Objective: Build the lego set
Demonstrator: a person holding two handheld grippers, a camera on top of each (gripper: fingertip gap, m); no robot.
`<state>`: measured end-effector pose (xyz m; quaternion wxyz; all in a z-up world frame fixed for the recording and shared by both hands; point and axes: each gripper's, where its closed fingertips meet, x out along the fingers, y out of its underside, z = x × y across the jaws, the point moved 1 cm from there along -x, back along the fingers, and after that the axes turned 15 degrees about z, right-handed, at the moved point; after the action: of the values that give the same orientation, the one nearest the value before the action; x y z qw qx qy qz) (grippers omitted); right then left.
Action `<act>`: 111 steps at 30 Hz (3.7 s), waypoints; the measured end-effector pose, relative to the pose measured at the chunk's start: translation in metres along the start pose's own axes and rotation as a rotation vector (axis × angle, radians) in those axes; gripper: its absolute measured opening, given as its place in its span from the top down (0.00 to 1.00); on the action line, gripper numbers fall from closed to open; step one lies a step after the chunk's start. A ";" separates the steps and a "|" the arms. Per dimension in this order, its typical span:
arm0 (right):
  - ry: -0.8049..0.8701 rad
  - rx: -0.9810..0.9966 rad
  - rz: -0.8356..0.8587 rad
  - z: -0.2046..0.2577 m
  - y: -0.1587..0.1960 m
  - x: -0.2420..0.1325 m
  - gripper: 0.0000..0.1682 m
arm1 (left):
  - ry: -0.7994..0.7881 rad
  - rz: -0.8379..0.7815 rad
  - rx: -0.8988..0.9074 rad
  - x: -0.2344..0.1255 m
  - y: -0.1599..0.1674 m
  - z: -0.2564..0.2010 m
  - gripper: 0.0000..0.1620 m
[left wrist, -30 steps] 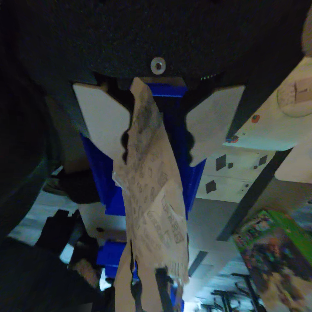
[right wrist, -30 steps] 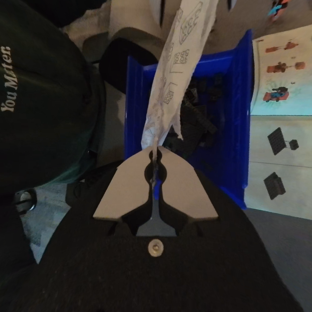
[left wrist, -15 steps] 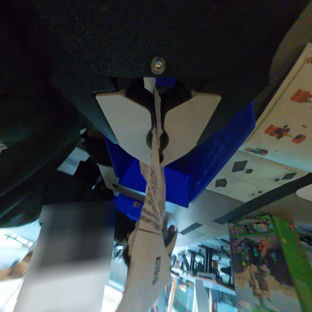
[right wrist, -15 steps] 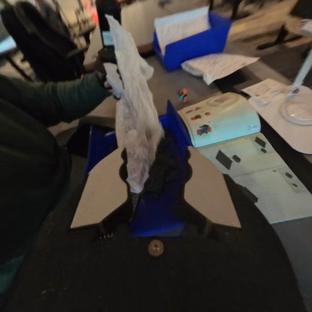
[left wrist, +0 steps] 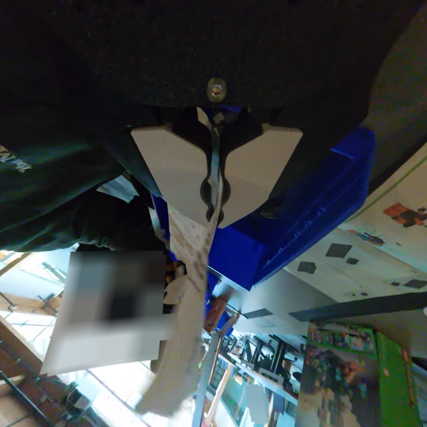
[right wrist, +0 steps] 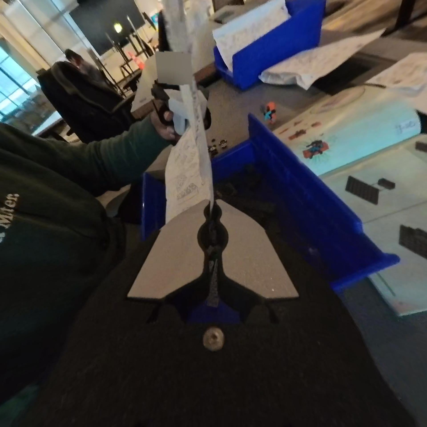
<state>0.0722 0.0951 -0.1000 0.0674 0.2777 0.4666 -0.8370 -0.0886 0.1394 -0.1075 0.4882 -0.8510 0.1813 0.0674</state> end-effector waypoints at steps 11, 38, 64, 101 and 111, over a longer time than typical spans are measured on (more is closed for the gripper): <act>-0.032 0.047 -0.063 0.013 -0.004 0.002 0.68 | 0.158 -0.044 -0.089 -0.004 -0.004 -0.019 1.00; 0.086 -0.011 -0.132 0.013 0.003 -0.037 0.78 | 0.086 0.060 -0.038 0.018 0.002 -0.025 1.00; -0.162 0.377 -0.275 0.009 0.028 -0.016 1.00 | -0.798 0.208 0.396 -0.017 0.043 -0.027 0.73; -0.224 0.128 -0.279 0.075 0.032 -0.028 1.00 | -0.485 0.089 0.266 0.010 0.028 -0.040 1.00; -0.263 0.044 -0.227 0.094 0.035 -0.026 1.00 | -0.366 0.040 0.169 -0.001 0.022 -0.046 0.60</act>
<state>0.0694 -0.0050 -0.0739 0.0269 0.1130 0.4635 -0.8785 -0.1009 0.0904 -0.1008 0.5813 -0.7767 0.1116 0.2151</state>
